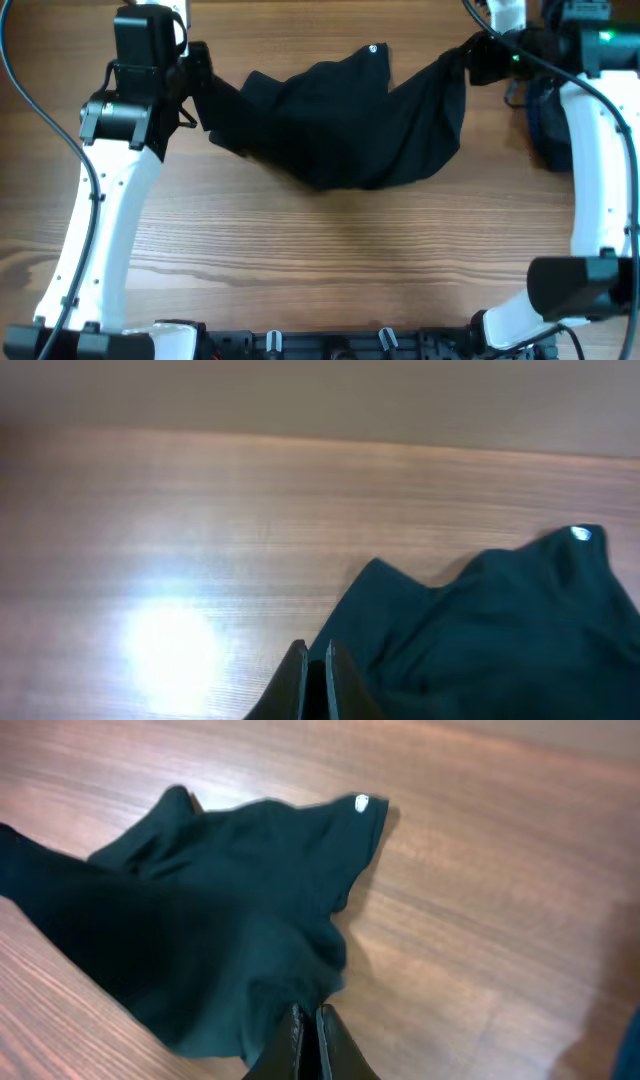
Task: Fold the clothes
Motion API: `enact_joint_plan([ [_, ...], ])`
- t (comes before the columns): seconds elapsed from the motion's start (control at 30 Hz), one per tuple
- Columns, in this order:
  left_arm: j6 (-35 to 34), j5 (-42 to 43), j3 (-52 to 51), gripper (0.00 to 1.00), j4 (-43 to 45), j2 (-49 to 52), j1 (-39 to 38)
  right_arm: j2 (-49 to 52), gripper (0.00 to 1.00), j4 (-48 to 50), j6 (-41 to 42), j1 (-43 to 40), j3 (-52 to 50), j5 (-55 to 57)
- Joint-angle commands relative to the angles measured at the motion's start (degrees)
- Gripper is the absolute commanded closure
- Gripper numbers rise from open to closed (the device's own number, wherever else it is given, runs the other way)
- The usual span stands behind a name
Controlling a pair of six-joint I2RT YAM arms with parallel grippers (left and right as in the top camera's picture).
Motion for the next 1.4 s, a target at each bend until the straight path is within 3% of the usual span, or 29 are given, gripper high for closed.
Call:
enact_joint_plan([
  [0.0,-5.07,-2.36,0.37,0.96,-0.13,3.06,1.66,2.4,0.96,0.39,3.65,-0.46,0.04,-0.31],
  [0.23,-7.87,-4.48,0.37,0.96,8.09,6.75,2.73,3.37,0.96,17.27,9.03,-2.1,0.04,0.87],
  [0.4,-9.14,-4.46,0.37,0.96,12.94,7.56,2.71,8.31,0.96,23.28,11.19,-2.82,0.07,2.34],
  [0.43,-9.14,-4.46,0.37,0.96,12.96,7.67,2.71,9.49,0.85,23.3,11.58,-2.82,0.07,2.34],
  [0.47,-9.16,-4.46,0.37,0.96,12.68,7.82,2.71,11.21,0.31,22.82,12.26,-2.8,0.07,2.27],
  [0.5,-9.14,-4.48,0.37,0.96,12.39,7.85,2.71,11.76,0.06,22.38,12.33,-2.8,0.07,2.03],
  [0.53,-9.14,-4.48,0.37,0.96,11.93,7.85,2.71,12.11,0.0,21.49,13.6,-2.8,0.07,1.6],
  [0.6,-9.14,-4.48,0.37,0.96,11.67,7.85,2.71,11.58,0.0,19.69,15.26,-2.82,0.26,0.55],
  [0.8,-9.14,-4.46,0.37,0.96,11.32,7.85,2.71,8.92,0.0,2.29,14.97,-2.73,0.72,-2.43],
  [0.97,-9.14,-4.46,0.37,0.96,11.28,7.85,2.71,9.01,0.01,-4.98,16.57,-1.05,-6.58,-2.43],
  [1.07,-9.14,-4.44,0.37,0.96,11.28,7.85,2.71,9.01,0.18,-1.53,20.98,0.7,-14.73,-2.45],
  [1.37,-9.14,-4.44,0.37,0.96,10.45,7.85,2.71,9.01,0.41,18.99,28.59,7.63,-32.35,2.4],
])
